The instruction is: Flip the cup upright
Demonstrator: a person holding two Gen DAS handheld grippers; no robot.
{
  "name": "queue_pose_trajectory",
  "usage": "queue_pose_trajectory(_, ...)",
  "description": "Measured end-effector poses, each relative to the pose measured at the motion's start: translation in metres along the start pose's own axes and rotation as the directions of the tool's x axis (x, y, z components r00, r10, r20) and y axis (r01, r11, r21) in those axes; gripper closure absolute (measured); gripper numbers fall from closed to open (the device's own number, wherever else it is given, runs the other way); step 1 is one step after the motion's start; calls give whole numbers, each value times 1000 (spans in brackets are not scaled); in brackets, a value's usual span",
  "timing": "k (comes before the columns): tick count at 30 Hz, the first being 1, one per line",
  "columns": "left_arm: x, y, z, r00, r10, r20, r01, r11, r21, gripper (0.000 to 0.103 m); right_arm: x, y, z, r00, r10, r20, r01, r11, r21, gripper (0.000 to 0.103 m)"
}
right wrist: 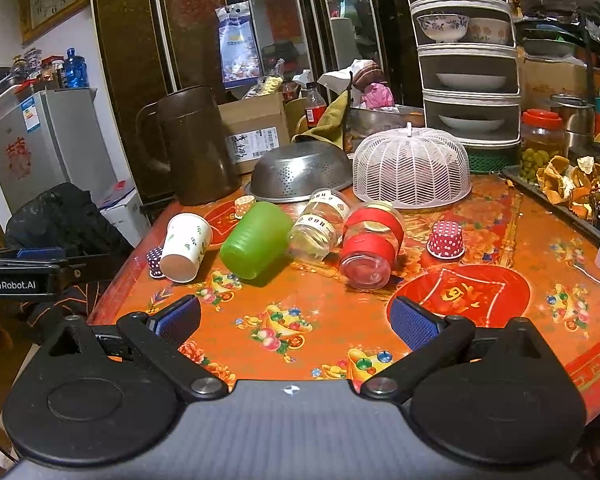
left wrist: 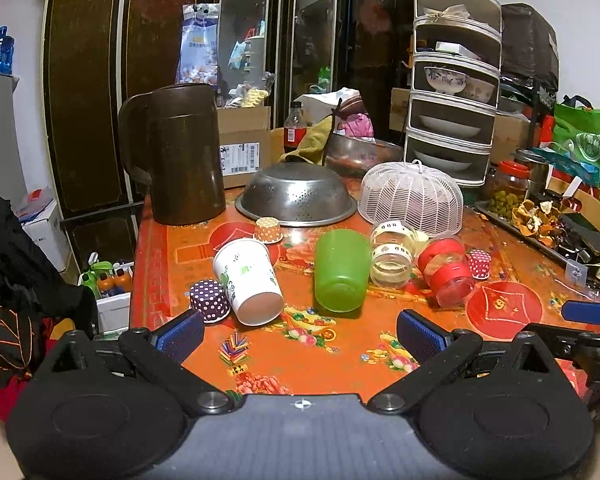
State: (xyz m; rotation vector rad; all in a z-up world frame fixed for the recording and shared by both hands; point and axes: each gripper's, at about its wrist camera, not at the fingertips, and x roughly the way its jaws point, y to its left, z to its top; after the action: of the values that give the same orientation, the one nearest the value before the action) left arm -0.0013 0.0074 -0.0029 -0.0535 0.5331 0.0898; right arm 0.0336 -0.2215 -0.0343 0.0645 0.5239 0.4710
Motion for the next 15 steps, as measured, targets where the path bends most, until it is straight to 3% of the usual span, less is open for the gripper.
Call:
queue_pose_trajectory(12, -1, -3, 0, 1000, -4, -3, 4, 1000, -2, 0, -1, -2, 1, 1000, 6, 16, -6, 1000, -2, 1)
queue_pose_trajectory(15, -1, -2, 0, 1000, -4, -4, 4, 1000, -3, 0, -4, 5, -3, 997, -30, 73, 33, 998, -52, 1)
